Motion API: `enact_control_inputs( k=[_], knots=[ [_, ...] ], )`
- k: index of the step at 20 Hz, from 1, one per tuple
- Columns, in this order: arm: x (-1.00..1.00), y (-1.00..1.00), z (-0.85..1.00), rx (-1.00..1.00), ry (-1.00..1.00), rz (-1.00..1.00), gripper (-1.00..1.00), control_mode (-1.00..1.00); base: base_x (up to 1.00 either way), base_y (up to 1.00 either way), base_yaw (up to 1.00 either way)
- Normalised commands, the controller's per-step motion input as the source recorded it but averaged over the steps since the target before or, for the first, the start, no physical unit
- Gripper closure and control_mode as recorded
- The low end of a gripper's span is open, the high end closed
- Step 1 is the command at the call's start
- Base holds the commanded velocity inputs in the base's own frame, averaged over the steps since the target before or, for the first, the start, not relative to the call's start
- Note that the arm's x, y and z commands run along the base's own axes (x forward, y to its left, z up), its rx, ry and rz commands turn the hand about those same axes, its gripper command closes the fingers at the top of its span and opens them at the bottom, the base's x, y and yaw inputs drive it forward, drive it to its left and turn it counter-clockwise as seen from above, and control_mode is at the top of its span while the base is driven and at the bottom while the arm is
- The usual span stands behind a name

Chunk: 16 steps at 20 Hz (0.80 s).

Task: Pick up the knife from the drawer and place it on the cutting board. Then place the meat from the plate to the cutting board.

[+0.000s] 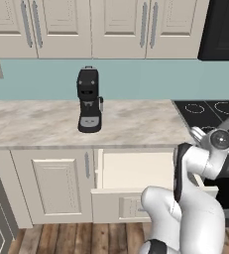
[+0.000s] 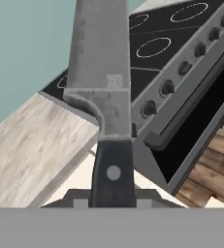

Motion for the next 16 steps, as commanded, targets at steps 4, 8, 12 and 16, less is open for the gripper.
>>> enact_control_inputs(
  k=[4, 8, 12, 16],
  knots=[
    [0.0, 0.25, 0.54, 0.0, 0.23, 0.04, 1.0, -1.0, 0.0, 0.0, 0.0],
    [0.0, 0.47, 0.3, 0.07, 0.22, 0.08, 1.0, -1.0, 0.0, 0.0, 0.0],
    [-0.08, 0.45, 0.12, 0.13, 0.11, 0.11, 1.0, -1.0, 0.0, 0.0, 0.0],
    [-0.32, 0.08, 0.06, 0.14, 0.01, 0.06, 1.0, -1.0, 0.0, 0.0, 0.0]
  ],
)
